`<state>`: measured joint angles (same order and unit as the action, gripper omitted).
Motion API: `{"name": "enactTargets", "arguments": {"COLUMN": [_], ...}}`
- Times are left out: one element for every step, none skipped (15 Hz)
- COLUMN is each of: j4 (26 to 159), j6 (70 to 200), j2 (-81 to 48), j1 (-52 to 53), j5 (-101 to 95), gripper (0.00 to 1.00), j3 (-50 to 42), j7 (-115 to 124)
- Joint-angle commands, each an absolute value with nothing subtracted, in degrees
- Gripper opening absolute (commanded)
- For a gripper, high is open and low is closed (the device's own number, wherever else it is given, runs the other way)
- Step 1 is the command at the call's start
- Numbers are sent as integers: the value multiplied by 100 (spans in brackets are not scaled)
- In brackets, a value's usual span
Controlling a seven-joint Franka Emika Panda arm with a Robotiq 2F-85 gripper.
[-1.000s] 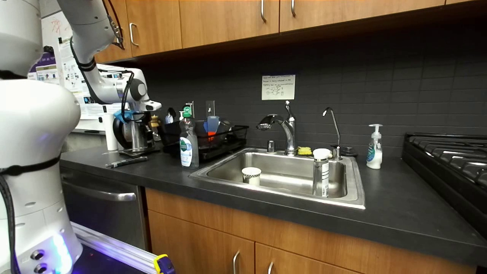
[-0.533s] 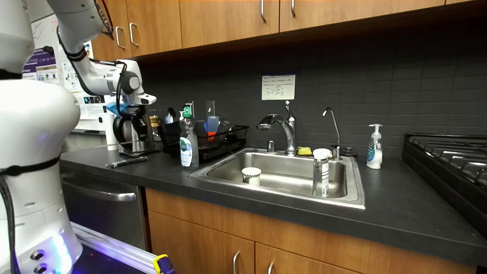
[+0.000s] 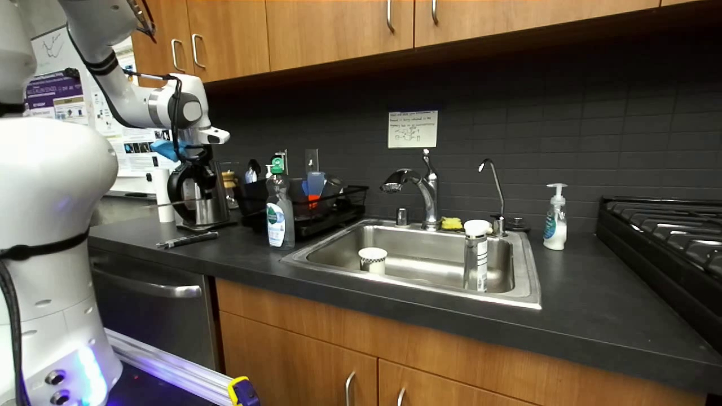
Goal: Put the knife on the dish rack
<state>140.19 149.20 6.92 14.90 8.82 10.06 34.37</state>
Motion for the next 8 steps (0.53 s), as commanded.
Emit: {"name": "enactTargets", "arguments": {"j4": [14120, 14125, 14127, 14135, 14140, 14152, 14162, 14166], "j6": [14708, 14691, 14678, 14675, 14687, 14711, 14731, 14744], "j2": [1056, 1111, 1164, 1216, 1252, 1306, 1346, 1392], "j1": [1412, 1402, 1411, 1414, 1416, 1416, 1408, 1415], "j5": [1294, 1353, 1473, 1543, 1617, 1685, 1732, 1808], "gripper": [5, 5, 5, 5, 5, 5, 5, 5], "j3": [1052, 1050, 1037, 1030, 1020, 1005, 992, 960], "j7": [2690, 2539, 2352, 2208, 2052, 1888, 1762, 1590]}}
